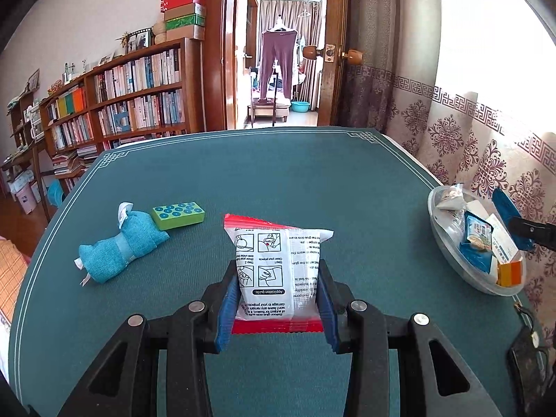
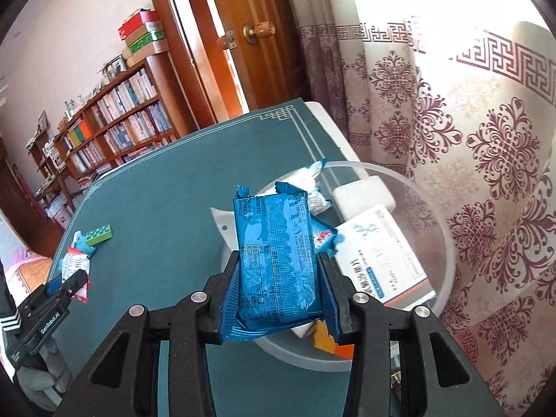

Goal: Organize objects
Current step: 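Carry both packets into the bowl and open both grippers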

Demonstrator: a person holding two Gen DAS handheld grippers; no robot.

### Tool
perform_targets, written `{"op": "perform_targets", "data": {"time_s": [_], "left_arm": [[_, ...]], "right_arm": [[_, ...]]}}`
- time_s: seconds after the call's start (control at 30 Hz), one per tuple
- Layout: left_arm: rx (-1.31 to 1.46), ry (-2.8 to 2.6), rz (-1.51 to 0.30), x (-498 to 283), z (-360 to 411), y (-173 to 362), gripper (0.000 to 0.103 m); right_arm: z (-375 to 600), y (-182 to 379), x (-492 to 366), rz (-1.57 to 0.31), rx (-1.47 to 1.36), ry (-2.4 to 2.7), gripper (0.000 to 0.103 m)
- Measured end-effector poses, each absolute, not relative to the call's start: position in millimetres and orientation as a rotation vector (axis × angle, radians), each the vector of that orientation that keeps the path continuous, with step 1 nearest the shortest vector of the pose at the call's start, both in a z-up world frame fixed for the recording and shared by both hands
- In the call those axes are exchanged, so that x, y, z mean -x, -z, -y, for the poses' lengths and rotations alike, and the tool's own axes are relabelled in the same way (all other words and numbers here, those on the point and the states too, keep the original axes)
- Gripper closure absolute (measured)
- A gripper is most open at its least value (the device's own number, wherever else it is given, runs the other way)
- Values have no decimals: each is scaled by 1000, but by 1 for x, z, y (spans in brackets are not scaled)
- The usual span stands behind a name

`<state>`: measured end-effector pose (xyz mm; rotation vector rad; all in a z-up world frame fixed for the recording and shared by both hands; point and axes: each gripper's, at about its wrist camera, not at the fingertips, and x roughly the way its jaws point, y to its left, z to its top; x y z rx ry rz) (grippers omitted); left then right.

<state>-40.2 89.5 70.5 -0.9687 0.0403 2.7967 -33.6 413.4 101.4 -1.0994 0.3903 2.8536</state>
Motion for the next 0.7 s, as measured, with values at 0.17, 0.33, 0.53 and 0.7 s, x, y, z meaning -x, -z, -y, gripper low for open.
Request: {"op": "perform_targets", "data": {"time_s": [0.17, 0.33, 0.53, 0.7], "left_arm": [[954, -2783, -67, 38, -103, -75, 60], [939, -2763, -107, 37, -121, -79, 60], [916, -2729, -131, 37, -141, -88, 60], [887, -2670, -169, 39, -169, -98, 60]], "right_arm": [[-442, -95, 35, -413, 1089, -2788, 60], [-458, -80, 43, -433, 1116, -2751, 60], [-466, -68, 48, -455, 1149, -2740, 60], [-467, -72, 42, -456, 1133, -2756, 59]]}}
